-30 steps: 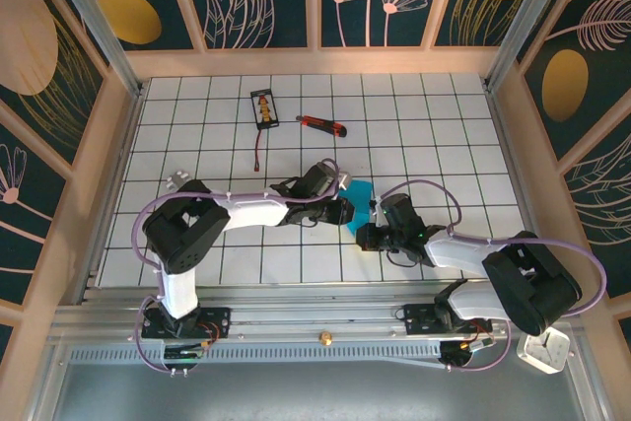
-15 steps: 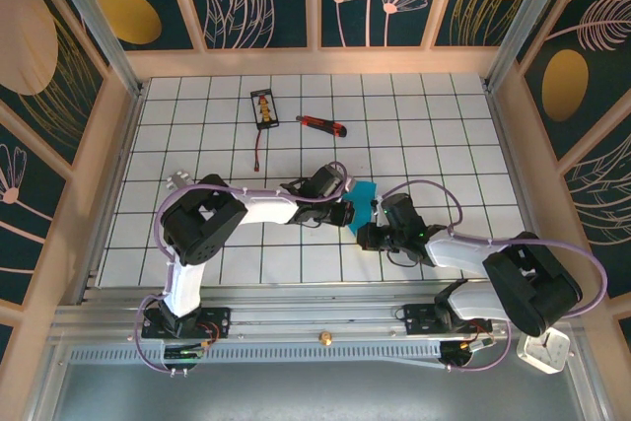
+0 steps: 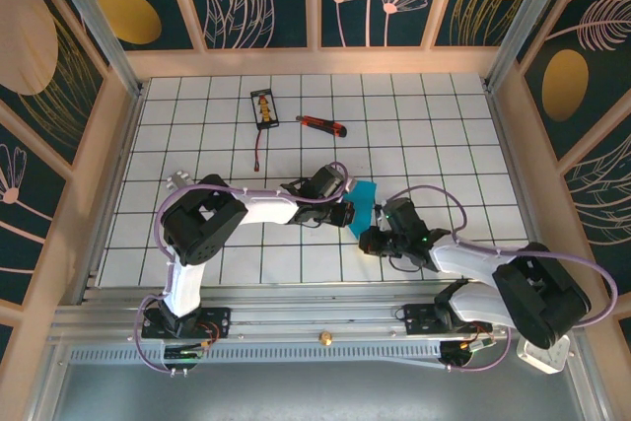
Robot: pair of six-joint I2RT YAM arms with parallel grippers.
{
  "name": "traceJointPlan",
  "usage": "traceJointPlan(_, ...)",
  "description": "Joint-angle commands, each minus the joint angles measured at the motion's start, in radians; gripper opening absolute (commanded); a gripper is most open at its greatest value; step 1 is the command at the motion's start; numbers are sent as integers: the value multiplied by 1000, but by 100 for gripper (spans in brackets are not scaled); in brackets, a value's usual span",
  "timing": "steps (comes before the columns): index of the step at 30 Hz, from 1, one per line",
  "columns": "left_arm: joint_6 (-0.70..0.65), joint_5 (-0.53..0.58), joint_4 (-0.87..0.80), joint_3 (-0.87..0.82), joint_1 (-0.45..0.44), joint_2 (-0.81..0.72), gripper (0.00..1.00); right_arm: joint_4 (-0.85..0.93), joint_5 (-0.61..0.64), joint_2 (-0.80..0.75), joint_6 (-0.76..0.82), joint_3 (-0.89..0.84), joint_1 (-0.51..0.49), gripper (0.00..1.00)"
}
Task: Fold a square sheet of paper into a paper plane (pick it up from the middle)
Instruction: Third fold the triangle at the center of the table.
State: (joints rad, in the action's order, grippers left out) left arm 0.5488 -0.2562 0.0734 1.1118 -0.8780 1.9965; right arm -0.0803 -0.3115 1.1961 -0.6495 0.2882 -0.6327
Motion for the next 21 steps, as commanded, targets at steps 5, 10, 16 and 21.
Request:
traceJointPlan(5, -31, 78, -92, -24, 9, 47, 0, 261, 29, -84, -104, -57, -33, 0)
traceJointPlan(10, -27, 63, -87, -27, 9, 44, 0, 279, 57, -187, -67, 13, -13, 0)
traceJointPlan(16, -21, 57, -83, -24, 8, 38, 0, 93, -46, -129, -27, 79, 34, 0)
traceJointPlan(21, -17, 53, -81, -20, 10, 38, 0, 8, -79, 18, 12, 105, 68, 0)
